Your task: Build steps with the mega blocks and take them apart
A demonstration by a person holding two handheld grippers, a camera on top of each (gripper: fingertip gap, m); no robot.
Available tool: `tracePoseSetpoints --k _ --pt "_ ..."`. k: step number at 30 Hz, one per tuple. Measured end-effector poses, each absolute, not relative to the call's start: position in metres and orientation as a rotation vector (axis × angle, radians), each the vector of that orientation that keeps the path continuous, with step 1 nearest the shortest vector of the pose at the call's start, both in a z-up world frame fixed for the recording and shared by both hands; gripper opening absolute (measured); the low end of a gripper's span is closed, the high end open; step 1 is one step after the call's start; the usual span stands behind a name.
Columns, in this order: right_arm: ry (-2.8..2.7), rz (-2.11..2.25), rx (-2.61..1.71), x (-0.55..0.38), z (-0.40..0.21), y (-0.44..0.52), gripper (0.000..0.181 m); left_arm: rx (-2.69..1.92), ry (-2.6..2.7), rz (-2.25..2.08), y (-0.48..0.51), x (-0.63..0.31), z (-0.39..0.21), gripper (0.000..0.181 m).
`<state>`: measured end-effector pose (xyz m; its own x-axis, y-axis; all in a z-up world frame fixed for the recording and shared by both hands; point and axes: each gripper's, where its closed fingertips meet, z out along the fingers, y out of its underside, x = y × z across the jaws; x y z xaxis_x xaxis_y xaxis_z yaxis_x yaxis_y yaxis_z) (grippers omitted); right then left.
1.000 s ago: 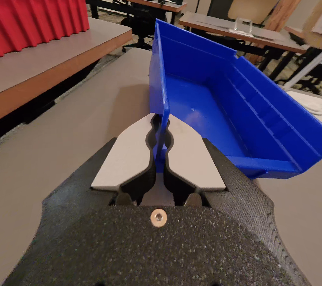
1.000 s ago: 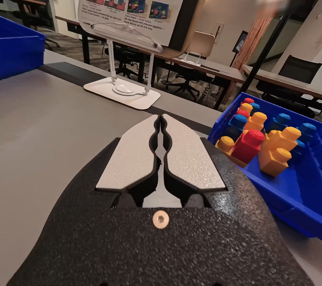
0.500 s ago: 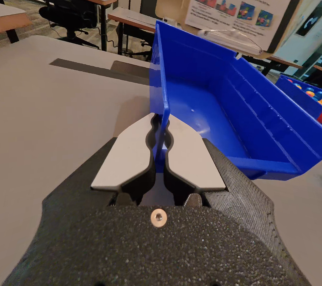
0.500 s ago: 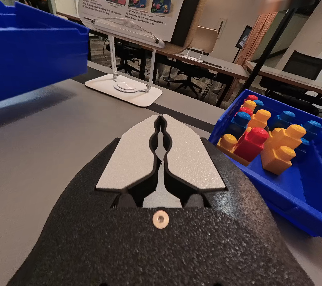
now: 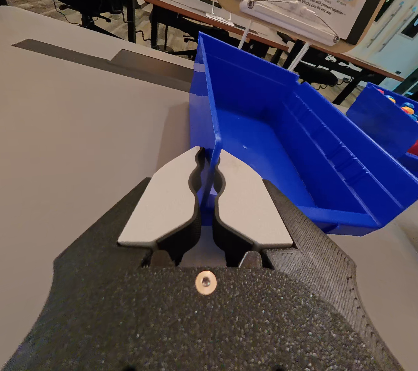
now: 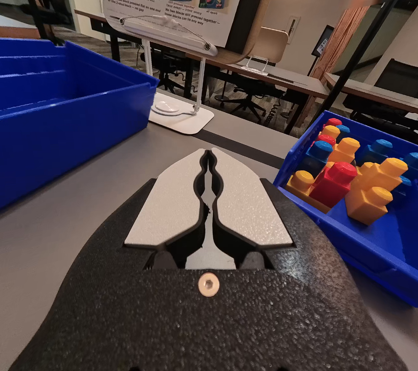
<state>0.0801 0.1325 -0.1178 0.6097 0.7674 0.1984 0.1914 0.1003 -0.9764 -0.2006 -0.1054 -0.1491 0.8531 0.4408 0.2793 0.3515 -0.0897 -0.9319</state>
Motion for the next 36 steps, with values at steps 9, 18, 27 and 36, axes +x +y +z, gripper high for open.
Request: tracePoseSetpoints --k 9,18,27,36 --pt "-0.857 0.509 -1.453 0.082 -0.119 0.135 0.000 -1.740 -0.632 0.029 -0.080 -0.198 -0.158 0.007" --pt "-0.841 0.498 -1.447 0.085 -0.116 0.136 0.000 -1.761 -0.549 0.019 -0.072 -0.186 -0.156 0.042" --pt "-0.585 0.362 -1.484 0.157 -0.087 0.184 0.017 -1.570 -0.363 0.215 -0.097 -0.192 -0.086 0.040" --pt "-0.266 0.233 -1.733 0.279 -0.116 0.262 0.062 -1.579 -0.223 0.285 -0.111 -0.211 -0.064 0.025"
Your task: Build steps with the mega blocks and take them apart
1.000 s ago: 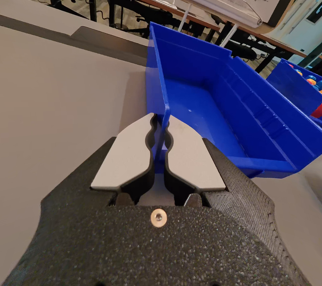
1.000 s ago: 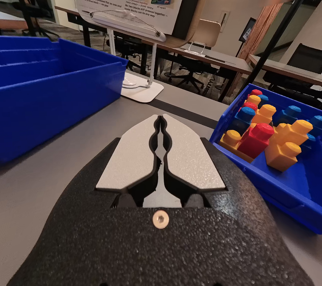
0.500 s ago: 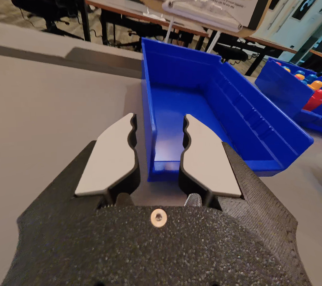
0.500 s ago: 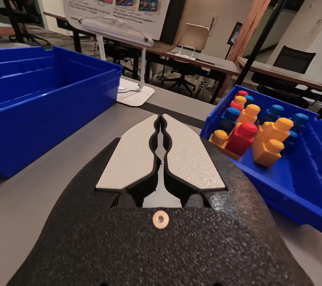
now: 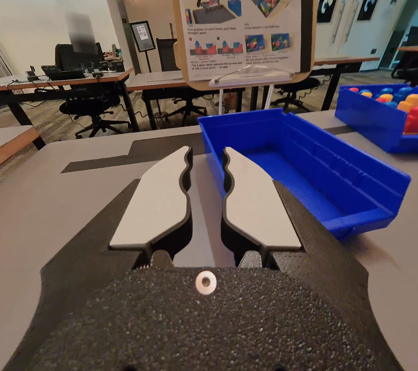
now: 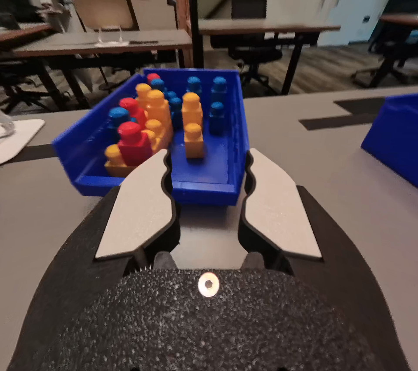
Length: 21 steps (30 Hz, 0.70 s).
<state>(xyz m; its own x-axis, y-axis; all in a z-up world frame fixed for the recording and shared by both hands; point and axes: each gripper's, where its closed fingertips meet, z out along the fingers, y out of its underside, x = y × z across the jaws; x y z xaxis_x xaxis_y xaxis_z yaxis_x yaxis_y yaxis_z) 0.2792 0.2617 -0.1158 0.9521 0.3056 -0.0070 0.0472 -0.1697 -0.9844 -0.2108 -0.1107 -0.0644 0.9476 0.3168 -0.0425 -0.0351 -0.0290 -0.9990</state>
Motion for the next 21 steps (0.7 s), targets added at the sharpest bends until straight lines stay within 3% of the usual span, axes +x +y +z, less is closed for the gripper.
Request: tracePoseSetpoints --k 4,8,14,21 --pt "-0.252 0.193 -1.853 0.300 -0.147 0.298 0.072 -1.613 -0.206 0.285 -0.110 -0.215 -0.079 0.015" --pt "-0.279 0.182 -1.897 0.299 -0.163 0.324 0.070 -1.621 -0.185 0.297 -0.111 -0.215 -0.086 0.009" --pt "-0.308 0.239 -1.918 0.284 -0.165 0.341 0.048 -1.628 -0.186 0.314 -0.111 -0.218 -0.091 0.007" --pt "-0.263 0.206 -1.979 0.290 -0.168 0.348 0.006 -1.629 -0.170 0.306 -0.107 -0.212 -0.092 0.007"
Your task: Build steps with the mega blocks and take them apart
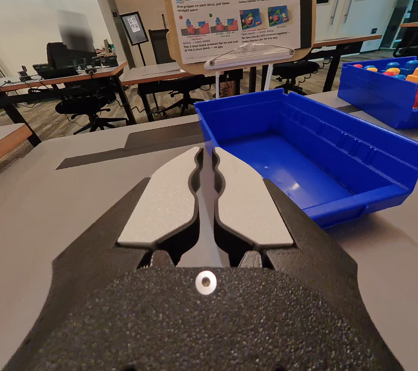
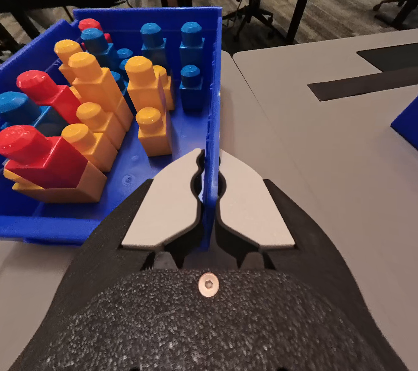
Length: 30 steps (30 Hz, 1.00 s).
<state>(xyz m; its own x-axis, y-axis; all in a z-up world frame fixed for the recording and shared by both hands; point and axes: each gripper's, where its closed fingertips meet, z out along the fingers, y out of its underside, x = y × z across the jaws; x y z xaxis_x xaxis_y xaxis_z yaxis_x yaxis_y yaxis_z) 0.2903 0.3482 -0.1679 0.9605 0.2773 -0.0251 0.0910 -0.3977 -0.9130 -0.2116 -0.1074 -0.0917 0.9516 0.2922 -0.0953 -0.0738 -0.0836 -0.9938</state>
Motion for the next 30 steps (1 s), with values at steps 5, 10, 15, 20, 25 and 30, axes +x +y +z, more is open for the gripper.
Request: tracePoseSetpoints --k 5,10,15,20,25,30 --pt "-0.362 0.167 -2.003 0.290 -0.169 0.344 0.006 -1.637 -0.105 0.304 -0.103 -0.196 -0.091 0.007" --pt "-0.361 0.196 -2.019 0.287 -0.166 0.319 0.005 -1.654 0.047 0.209 -0.093 -0.154 -0.087 0.002" --pt "-0.389 0.177 -1.979 0.293 -0.153 0.280 0.005 -1.696 0.269 -0.022 -0.073 -0.064 -0.084 0.004" --pt "-0.376 0.170 -1.953 0.298 -0.142 0.236 0.005 -1.684 0.445 -0.296 -0.051 0.053 -0.084 0.022" --pt "-0.353 0.170 -1.968 0.303 -0.147 0.201 0.005 -1.872 0.419 -0.513 -0.014 0.137 -0.136 0.059" --pt "-0.327 0.175 -1.962 0.307 -0.144 0.170 0.005 -1.936 0.296 -0.422 0.019 0.141 -0.172 0.073"
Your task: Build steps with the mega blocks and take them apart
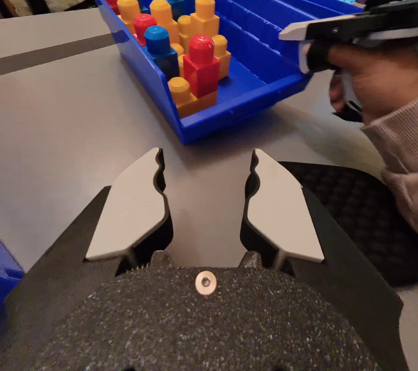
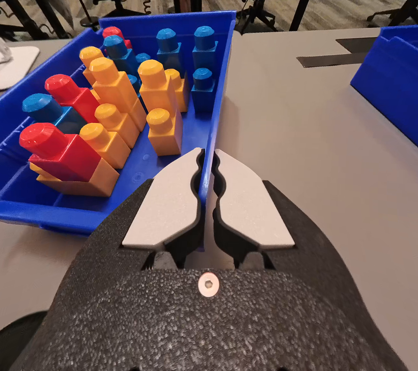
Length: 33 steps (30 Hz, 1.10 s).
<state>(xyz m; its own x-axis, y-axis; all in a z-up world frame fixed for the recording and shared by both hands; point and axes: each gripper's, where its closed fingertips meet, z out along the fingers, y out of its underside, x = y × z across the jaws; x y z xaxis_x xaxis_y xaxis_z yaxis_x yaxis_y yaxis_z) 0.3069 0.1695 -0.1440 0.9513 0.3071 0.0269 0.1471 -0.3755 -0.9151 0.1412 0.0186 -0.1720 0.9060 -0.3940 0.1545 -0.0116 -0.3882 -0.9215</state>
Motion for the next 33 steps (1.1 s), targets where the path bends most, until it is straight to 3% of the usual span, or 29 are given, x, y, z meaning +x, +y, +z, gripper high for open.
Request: tracePoseSetpoints --k 11,18,20,33 --pt "-0.384 0.305 -1.941 0.257 -0.142 0.126 0.004 -1.816 0.260 -0.206 -0.017 0.105 -0.145 0.065" --pt "-0.459 0.344 -1.917 0.221 -0.137 0.088 0.004 -1.905 0.171 -0.186 -0.032 0.078 -0.173 0.064" --pt "-0.470 0.374 -1.908 0.217 -0.135 0.078 0.004 -1.917 0.154 -0.221 -0.029 0.076 -0.177 0.048" --pt "-0.541 0.277 -1.856 0.228 -0.134 0.045 0.005 -1.889 0.132 -0.068 -0.026 0.061 -0.156 0.013"
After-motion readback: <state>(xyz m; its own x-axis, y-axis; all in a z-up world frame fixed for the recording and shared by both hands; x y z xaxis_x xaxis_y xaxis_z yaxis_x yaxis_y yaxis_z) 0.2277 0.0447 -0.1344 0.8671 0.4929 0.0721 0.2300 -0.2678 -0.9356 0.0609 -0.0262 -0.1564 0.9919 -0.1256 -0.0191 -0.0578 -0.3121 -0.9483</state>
